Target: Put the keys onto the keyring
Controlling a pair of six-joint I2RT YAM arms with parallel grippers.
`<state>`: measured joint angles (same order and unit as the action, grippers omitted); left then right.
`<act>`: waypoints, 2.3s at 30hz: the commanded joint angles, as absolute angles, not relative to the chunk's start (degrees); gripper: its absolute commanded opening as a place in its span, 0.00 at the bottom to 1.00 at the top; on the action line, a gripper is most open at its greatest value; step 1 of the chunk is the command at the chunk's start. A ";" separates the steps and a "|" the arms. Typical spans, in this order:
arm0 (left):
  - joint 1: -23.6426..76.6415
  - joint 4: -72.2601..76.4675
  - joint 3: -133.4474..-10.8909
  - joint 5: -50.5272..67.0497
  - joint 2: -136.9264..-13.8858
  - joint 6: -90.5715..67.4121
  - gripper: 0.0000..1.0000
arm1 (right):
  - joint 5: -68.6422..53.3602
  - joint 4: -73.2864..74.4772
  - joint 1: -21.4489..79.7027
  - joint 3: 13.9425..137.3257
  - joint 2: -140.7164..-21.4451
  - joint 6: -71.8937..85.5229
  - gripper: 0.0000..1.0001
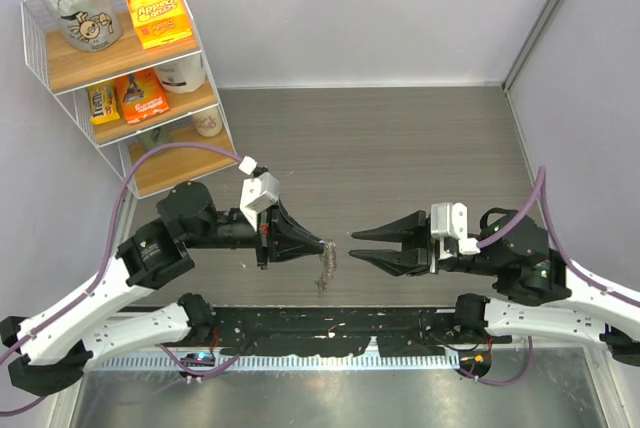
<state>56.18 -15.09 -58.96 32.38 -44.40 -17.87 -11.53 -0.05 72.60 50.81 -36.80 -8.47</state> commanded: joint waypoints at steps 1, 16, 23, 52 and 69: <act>56.16 -19.94 -61.96 34.19 -45.96 -14.60 0.00 | -11.60 17.65 72.69 57.30 -38.58 -8.52 0.36; 56.25 -32.69 -66.27 37.26 -52.29 -8.00 0.00 | -12.92 32.34 72.69 63.72 -46.76 -12.48 0.36; 56.86 -34.80 -67.32 37.71 -54.31 -6.68 0.00 | -12.83 31.20 72.69 64.07 -47.81 -12.83 0.35; 57.74 -35.33 -67.59 37.71 -54.93 -6.42 0.00 | -14.77 29.53 72.69 66.80 -54.14 -13.27 0.31; 57.83 -35.16 -67.59 37.00 -54.93 -6.68 0.00 | -17.83 27.25 72.69 66.27 -54.67 -14.24 0.05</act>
